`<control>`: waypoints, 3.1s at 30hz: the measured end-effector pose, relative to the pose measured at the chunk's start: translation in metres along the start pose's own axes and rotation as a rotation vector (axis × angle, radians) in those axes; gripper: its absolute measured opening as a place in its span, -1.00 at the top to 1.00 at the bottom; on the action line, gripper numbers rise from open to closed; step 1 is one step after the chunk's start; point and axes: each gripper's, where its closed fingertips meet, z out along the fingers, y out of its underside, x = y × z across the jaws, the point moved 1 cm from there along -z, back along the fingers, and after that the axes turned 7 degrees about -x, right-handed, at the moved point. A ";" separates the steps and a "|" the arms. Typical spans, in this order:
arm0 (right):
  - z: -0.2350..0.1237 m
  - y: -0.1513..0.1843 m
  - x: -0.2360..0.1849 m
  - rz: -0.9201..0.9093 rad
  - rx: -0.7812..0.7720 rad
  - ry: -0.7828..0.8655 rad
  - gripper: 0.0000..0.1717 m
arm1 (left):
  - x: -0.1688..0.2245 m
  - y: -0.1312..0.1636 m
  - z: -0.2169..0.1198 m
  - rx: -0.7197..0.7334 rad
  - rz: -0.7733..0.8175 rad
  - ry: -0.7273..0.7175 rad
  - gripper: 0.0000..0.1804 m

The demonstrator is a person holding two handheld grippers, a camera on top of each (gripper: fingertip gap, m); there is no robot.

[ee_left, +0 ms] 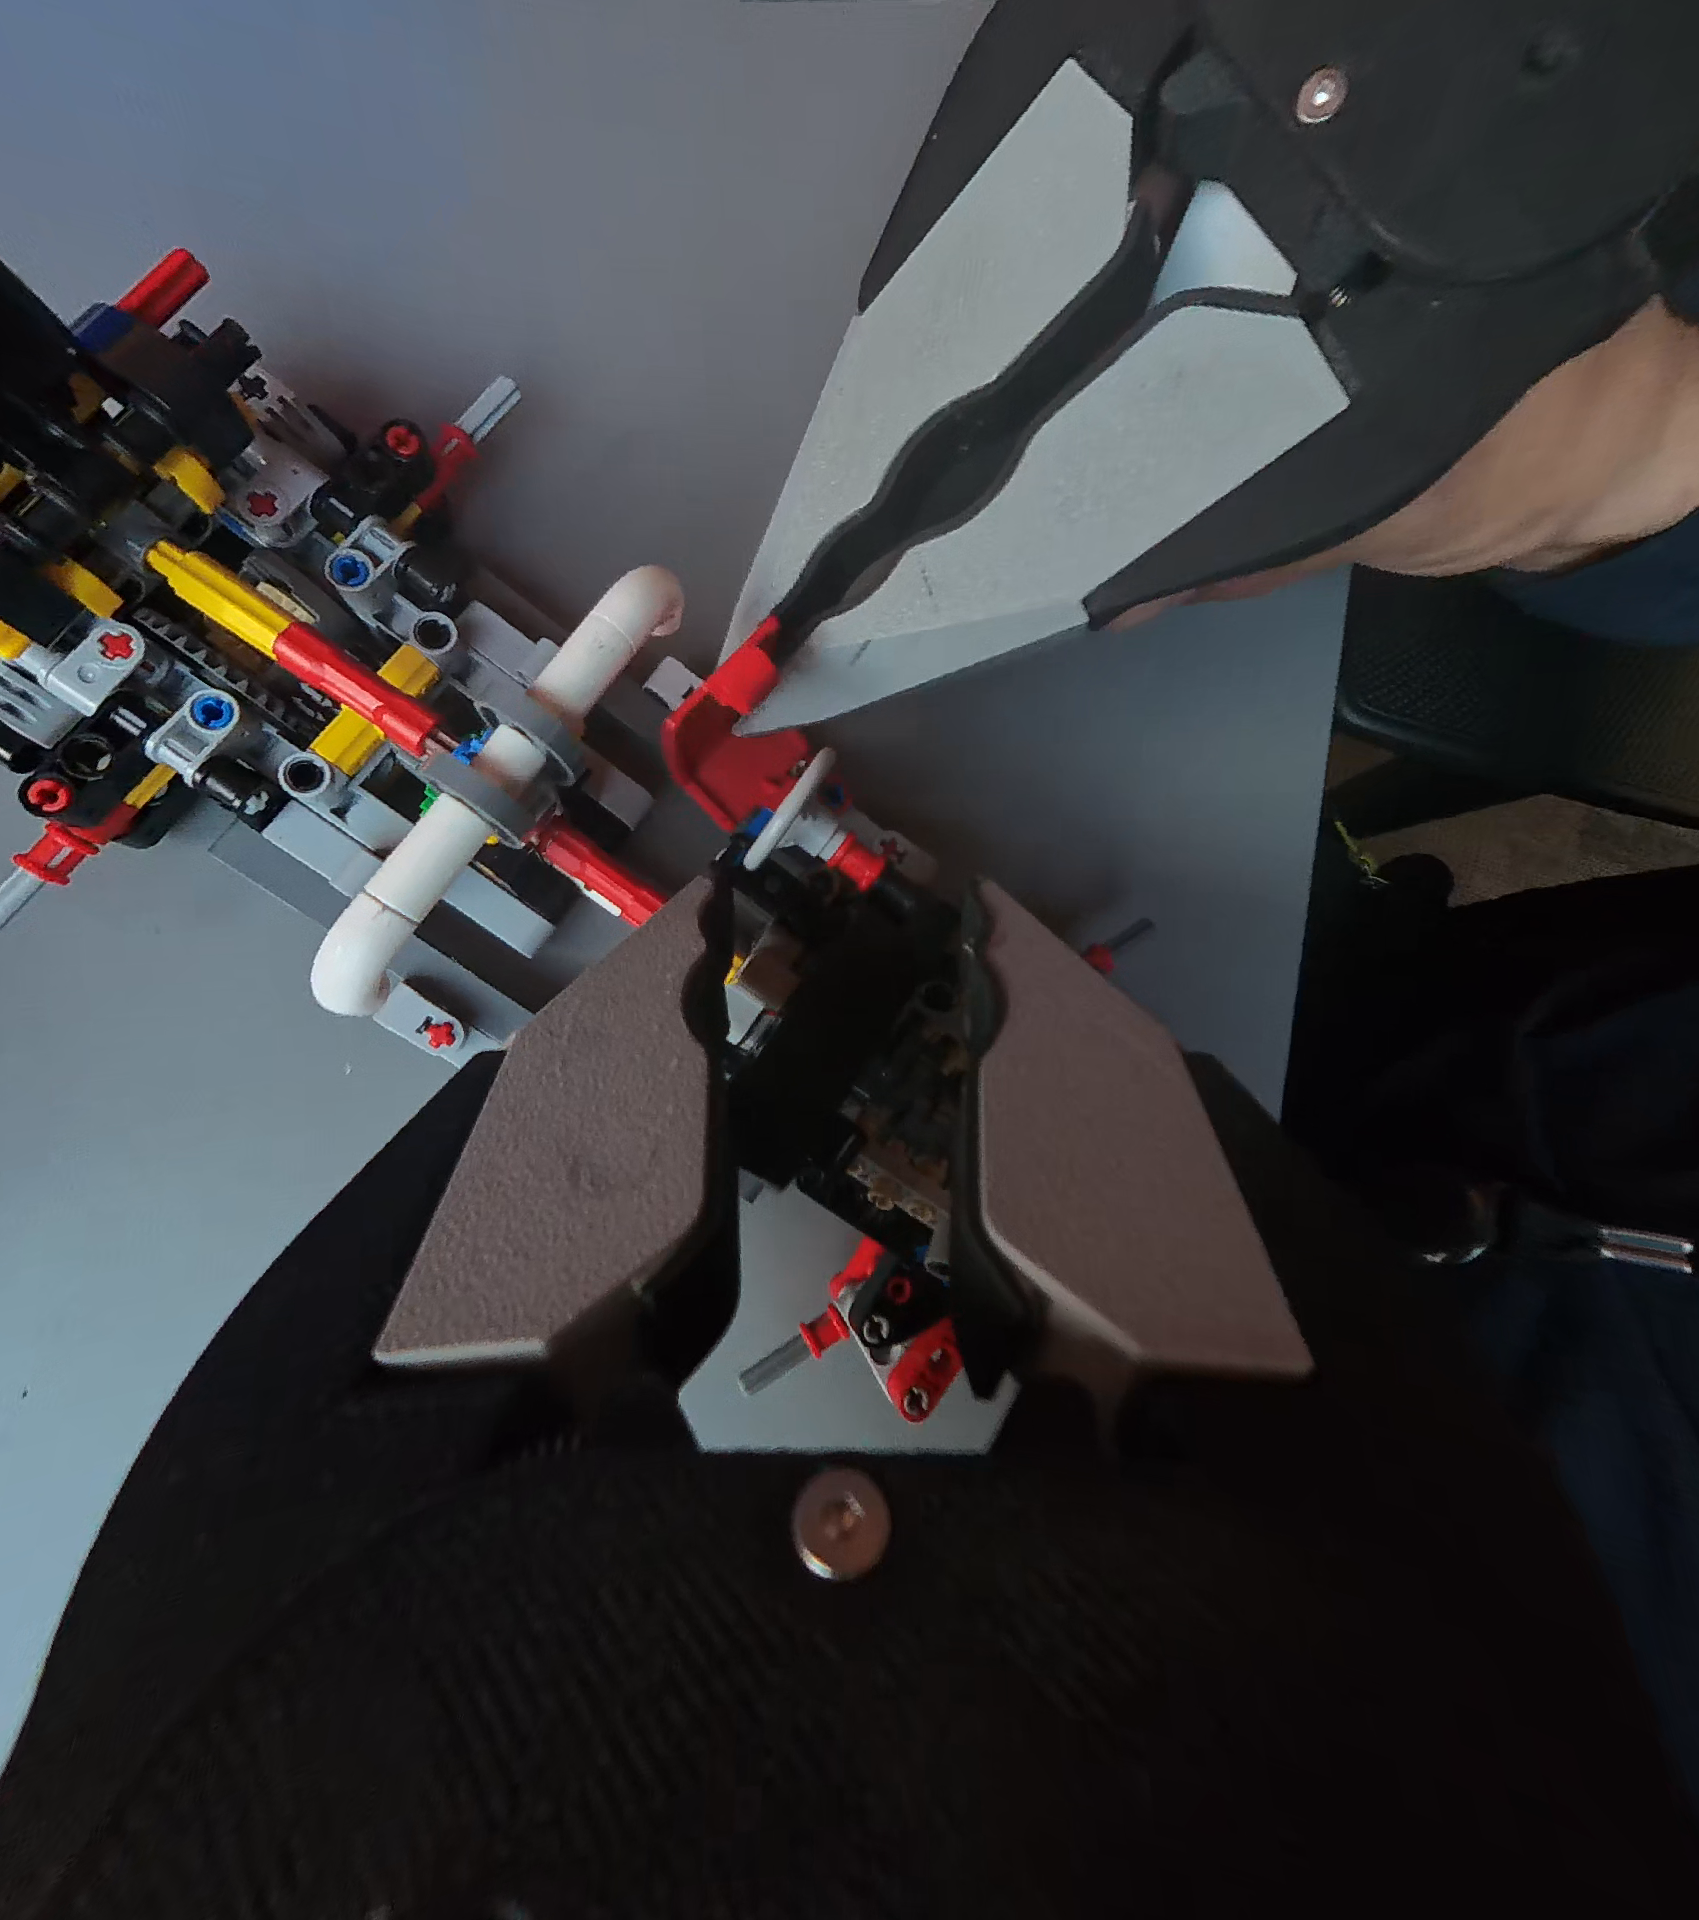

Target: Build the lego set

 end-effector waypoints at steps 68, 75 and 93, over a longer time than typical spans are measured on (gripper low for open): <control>0.005 0.005 -0.001 -0.258 -0.127 -0.345 0.86 | -0.011 -0.008 0.001 0.036 0.165 0.127 0.56; 0.007 0.005 -0.001 -0.305 -0.122 -0.339 0.86 | -0.011 -0.009 0.002 0.045 0.167 0.126 0.56; -0.002 -0.004 0.004 -0.165 -0.064 -0.358 0.81 | -0.016 -0.011 -0.001 0.080 0.128 0.100 0.54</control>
